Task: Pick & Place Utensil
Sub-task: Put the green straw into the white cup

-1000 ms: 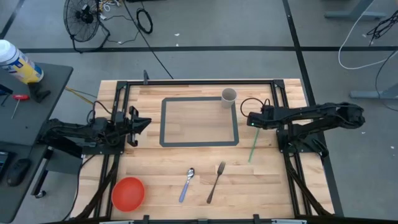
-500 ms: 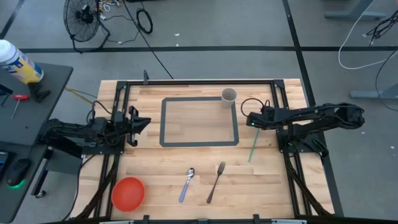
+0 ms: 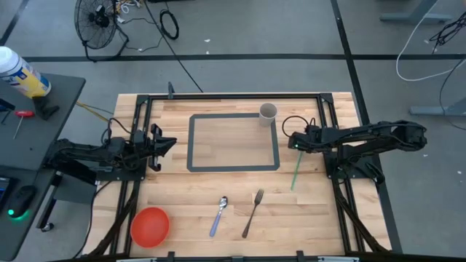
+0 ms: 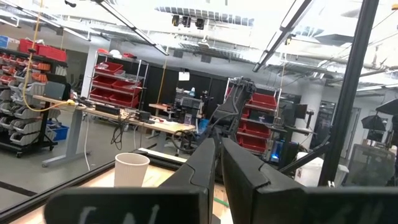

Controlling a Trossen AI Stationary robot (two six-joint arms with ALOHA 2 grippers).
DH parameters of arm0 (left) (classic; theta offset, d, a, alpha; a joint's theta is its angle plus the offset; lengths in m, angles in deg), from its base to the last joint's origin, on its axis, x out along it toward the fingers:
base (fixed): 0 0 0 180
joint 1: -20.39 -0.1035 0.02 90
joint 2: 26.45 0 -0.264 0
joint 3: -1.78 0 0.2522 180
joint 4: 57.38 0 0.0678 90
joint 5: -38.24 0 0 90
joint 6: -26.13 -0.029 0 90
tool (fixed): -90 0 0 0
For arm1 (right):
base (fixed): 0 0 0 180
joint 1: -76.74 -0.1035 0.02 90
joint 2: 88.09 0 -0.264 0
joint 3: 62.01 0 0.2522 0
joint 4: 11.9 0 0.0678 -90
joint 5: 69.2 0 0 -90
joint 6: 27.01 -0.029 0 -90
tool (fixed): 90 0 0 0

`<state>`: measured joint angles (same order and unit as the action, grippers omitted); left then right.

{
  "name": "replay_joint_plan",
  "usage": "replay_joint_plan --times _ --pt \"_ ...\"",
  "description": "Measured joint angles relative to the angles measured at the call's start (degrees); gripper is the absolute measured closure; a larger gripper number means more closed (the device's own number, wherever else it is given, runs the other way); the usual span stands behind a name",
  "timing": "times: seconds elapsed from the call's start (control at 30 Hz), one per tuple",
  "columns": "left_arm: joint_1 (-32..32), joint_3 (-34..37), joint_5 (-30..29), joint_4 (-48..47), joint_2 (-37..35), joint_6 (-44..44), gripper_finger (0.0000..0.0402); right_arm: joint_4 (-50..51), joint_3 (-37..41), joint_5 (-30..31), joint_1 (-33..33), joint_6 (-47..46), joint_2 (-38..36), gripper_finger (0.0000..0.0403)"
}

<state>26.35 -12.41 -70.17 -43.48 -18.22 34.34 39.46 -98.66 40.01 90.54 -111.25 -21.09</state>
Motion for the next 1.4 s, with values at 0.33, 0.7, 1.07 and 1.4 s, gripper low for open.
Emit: replay_joint_plan --times 0.33,0.7,1.07,1.4 --pt "0.02 0.02 0.0 0.0 0.0 -0.09 0.0369 -0.21 0.0 0.26 -2.0 0.46 1.42 0.0347" --pt "0.02 0.0 -0.02 0.0 0.02 -0.07 0.0369 -1.44 -0.02 2.31 -5.19 -0.97 2.91 0.0366" --pt "0.01 0.02 0.0 -0.01 0.01 -0.05 0.0369 -1.58 -0.53 -0.05 -7.02 -0.81 2.65 0.0367" --pt "0.02 0.01 0.0 0.0 0.01 -0.05 0.0369 1.59 -4.26 -7.13 -7.23 3.24 2.78 0.0397"
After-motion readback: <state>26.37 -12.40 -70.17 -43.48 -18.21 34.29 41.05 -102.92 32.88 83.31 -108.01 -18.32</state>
